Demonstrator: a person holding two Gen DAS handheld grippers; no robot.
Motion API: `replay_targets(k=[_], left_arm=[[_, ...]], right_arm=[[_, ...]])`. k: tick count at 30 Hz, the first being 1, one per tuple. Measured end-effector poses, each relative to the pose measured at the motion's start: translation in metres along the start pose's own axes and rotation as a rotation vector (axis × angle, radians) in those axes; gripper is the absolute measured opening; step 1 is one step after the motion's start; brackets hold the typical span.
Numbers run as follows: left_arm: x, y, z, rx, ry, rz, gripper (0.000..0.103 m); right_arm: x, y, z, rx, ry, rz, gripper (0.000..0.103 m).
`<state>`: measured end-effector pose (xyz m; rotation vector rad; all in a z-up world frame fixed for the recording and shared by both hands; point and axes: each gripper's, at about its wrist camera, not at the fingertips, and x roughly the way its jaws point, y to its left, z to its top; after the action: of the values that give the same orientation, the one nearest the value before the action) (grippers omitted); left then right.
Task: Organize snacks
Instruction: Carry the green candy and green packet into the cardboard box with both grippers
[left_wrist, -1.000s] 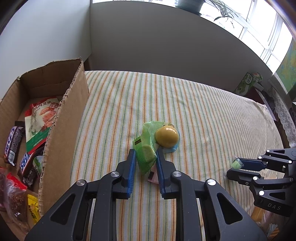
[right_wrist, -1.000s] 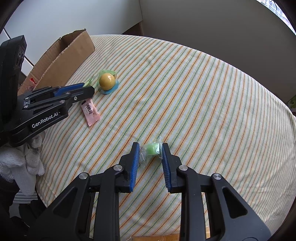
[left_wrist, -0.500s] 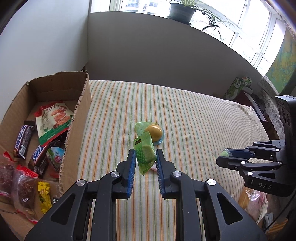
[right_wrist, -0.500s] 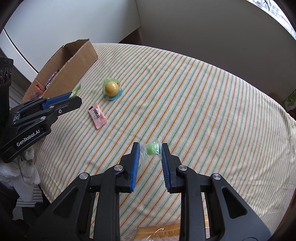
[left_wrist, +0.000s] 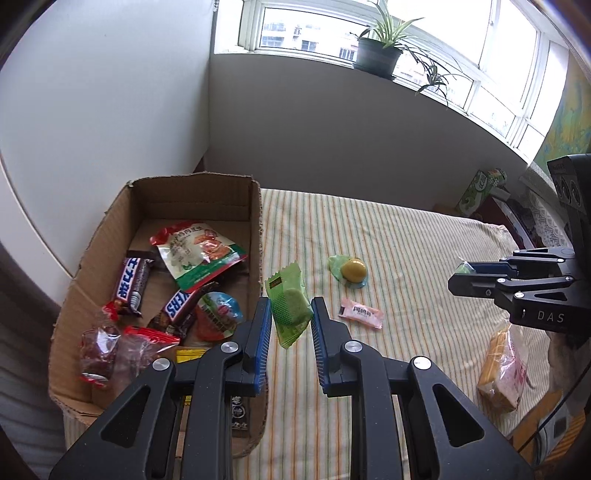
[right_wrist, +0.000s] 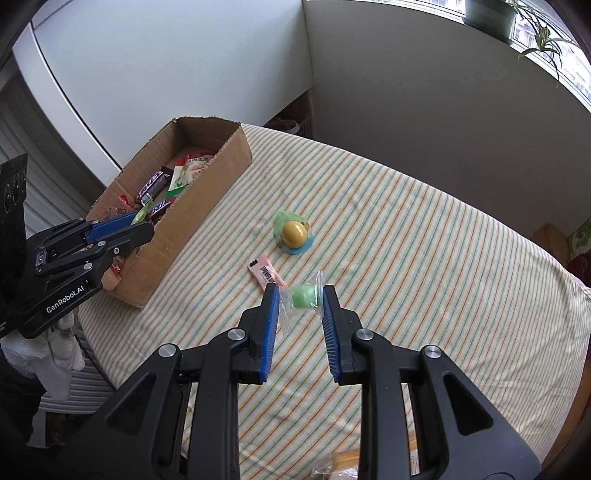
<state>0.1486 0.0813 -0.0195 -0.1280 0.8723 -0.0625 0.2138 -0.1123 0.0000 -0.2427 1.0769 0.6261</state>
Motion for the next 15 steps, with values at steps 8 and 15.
replay_targets(k=[8, 15], left_arm=[[-0.021, 0.031, -0.011, 0.021, 0.003, 0.066, 0.020], [-0.032, 0.046, -0.016, 0.047, 0.009, 0.097, 0.020]], right_arm=[[0.004, 0.042, 0.022, -0.048, -0.023, 0.039, 0.024], [0.014, 0.081, 0.044, -0.097, -0.030, 0.061, 0.024]])
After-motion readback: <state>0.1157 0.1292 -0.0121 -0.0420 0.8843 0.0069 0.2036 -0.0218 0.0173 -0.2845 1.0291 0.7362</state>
